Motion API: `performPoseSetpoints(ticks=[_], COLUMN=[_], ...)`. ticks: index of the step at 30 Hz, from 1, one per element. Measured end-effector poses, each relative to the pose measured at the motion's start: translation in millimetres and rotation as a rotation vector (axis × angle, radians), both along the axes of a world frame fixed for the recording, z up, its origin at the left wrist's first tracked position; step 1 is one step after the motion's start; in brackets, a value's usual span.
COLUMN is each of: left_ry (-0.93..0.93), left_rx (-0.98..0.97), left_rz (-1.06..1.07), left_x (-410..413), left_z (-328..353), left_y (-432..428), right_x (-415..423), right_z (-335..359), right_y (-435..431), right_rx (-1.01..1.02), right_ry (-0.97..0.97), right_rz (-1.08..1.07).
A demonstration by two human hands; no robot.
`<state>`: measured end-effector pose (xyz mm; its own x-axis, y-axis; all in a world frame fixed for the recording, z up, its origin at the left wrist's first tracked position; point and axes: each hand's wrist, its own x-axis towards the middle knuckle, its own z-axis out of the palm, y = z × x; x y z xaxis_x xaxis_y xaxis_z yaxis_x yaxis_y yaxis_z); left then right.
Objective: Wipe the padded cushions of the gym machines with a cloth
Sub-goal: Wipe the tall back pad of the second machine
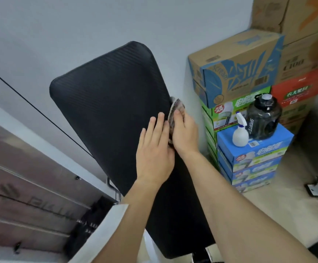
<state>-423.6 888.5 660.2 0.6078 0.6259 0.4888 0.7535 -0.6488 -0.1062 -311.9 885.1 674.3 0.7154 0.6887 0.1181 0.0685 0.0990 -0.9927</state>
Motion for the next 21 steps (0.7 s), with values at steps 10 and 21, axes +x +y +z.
performPoseSetpoints(ticks=[10,21], left_ry=[0.113,-0.114], left_rx=[-0.125,-0.293], left_rz=[0.022,-0.058], left_x=[-19,-16], left_z=[-96,-106], left_y=[-34,-60], right_x=[-22,-9], right_z=[-188,-115], right_y=[-66,-44], right_rx=[-0.325,-0.066], right_ry=[0.228,0.133], right_rz=[-0.065,0.098])
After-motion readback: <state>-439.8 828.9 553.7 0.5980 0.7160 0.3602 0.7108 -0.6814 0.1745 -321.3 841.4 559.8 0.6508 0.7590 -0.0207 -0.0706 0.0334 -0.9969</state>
